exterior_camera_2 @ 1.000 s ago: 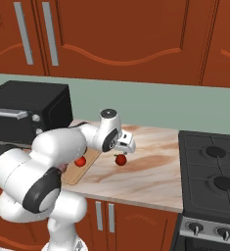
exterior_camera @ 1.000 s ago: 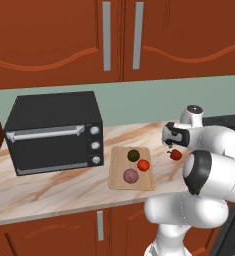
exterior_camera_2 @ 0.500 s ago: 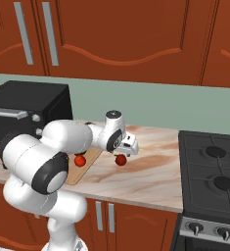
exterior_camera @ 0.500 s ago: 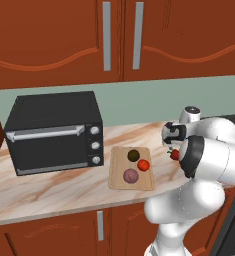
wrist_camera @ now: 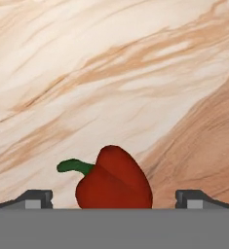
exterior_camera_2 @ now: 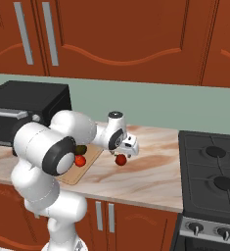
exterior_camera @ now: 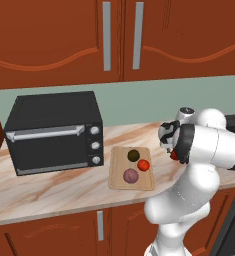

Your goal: Place the avocado, onion, tomato, and bell pepper on the cutting board.

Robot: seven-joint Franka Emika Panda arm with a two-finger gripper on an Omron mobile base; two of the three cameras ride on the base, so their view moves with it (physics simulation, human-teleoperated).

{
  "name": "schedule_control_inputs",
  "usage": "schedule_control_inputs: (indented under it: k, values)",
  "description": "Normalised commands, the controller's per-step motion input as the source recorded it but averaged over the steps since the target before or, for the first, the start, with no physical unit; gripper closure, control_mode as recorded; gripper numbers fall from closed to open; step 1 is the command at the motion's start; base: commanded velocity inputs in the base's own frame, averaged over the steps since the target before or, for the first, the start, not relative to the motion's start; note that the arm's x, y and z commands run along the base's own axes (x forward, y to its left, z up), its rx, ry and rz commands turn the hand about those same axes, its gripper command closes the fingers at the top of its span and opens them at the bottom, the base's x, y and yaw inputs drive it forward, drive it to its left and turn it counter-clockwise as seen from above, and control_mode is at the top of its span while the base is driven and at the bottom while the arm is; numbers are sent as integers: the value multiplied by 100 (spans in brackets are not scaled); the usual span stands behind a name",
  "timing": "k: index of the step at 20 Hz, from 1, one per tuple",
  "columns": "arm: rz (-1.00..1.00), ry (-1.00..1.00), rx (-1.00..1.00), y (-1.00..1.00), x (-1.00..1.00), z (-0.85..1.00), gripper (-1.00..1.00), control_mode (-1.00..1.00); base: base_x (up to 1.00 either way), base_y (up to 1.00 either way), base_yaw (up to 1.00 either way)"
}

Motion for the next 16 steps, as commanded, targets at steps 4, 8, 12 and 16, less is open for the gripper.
schedule_control_inputs:
  k: [4, 8, 12, 16]
  values:
    - [0, 6, 0, -3, 13, -18, -100, -100, 0, 0, 0]
    - [0, 6, 0, -1, 4, -26, -100, -100, 0, 0, 0]
    - [0, 6, 0, 0, 0, -30, -100, -100, 0, 0, 0]
    - [0, 4, 0, 0, 0, -33, 100, -100, 0, 0, 0]
